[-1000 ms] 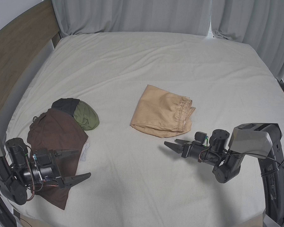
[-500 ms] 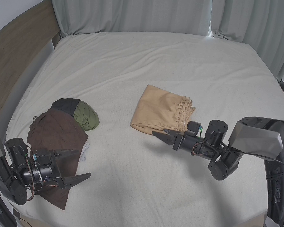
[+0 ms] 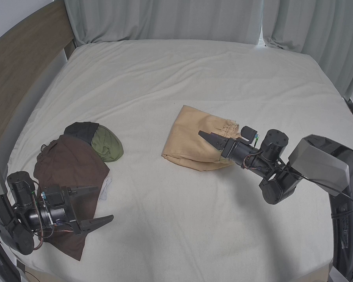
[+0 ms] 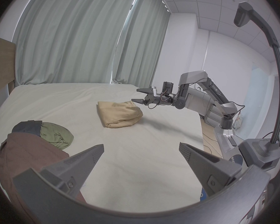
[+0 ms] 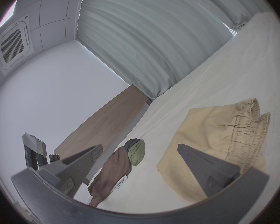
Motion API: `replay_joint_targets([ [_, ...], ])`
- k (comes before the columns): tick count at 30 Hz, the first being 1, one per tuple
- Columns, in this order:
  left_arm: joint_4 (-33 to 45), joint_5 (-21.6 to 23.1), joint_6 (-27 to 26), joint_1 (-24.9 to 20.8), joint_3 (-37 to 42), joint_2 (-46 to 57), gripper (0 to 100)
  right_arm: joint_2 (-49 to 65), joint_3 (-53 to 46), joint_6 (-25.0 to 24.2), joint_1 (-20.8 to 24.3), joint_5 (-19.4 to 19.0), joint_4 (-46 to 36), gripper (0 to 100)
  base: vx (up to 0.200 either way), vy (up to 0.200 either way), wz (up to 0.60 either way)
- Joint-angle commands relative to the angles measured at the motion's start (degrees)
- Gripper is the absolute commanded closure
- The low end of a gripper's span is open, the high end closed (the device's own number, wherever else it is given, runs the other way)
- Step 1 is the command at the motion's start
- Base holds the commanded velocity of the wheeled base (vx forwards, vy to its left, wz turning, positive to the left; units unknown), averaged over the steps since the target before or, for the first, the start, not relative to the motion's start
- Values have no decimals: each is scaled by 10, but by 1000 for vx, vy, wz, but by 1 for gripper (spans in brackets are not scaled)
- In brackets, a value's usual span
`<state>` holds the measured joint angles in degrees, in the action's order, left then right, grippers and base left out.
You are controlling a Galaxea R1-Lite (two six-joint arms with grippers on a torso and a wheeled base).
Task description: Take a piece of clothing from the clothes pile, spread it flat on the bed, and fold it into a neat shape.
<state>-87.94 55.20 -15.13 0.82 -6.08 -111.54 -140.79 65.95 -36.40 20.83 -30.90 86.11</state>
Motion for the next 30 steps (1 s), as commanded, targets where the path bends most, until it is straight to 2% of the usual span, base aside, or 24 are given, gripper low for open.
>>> replay_joint_targets([
  [1, 0, 0, 0, -2, 1, -1, 0, -26, 16, 0, -15, 0, -1, 0, 0, 0, 0],
  [24, 0, 0, 0, -1, 0, 0, 0, -113, 41, 20, -48, 1, -7, 0, 0, 0, 0],
  [30, 0, 0, 0, -1, 0, -1, 0, -123, 46, 43, -51, 1, -8, 0, 0, 0, 0],
])
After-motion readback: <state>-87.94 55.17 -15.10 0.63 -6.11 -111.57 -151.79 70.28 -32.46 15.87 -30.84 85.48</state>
